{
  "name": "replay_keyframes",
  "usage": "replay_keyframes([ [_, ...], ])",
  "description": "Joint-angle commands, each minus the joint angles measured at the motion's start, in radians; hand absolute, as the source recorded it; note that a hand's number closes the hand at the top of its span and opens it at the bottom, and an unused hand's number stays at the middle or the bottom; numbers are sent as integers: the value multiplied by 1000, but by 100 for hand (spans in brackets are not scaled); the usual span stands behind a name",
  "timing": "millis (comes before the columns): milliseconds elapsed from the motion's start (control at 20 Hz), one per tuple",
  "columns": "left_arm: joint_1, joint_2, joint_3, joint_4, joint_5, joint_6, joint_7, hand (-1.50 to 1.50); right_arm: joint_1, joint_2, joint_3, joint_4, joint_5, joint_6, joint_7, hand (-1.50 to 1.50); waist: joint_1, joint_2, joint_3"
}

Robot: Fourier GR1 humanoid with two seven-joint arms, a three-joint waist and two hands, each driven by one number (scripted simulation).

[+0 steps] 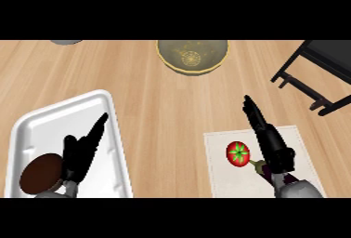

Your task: Pick the eggplant from the placemat and place it in the tiered shelf

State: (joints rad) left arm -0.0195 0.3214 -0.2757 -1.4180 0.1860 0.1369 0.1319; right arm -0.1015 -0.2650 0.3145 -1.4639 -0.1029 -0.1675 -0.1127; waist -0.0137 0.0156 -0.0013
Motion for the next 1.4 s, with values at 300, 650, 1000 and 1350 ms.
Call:
replay_keyframes([
  [300, -106, -11, 16, -90, -58, 29, -92, 0, 38, 102, -165, 149, -553, 322, 161, -150, -6, 41, 43],
  [650, -172, -42, 15, -55, -109, 61, -102, 0, -110, -195, -283, 537, -218, 327, -102, -150, 34, -3, 5],
  [1000, -163, -79, 4, -25, -130, 55, -116, 0, -174, -306, -400, 735, -399, 759, -184, -150, 24, -9, 4],
  [1350, -208, -61, 53, 9, -116, 24, -100, 0, -252, -432, -262, 661, -228, 955, -163, -150, 19, -12, 2],
])
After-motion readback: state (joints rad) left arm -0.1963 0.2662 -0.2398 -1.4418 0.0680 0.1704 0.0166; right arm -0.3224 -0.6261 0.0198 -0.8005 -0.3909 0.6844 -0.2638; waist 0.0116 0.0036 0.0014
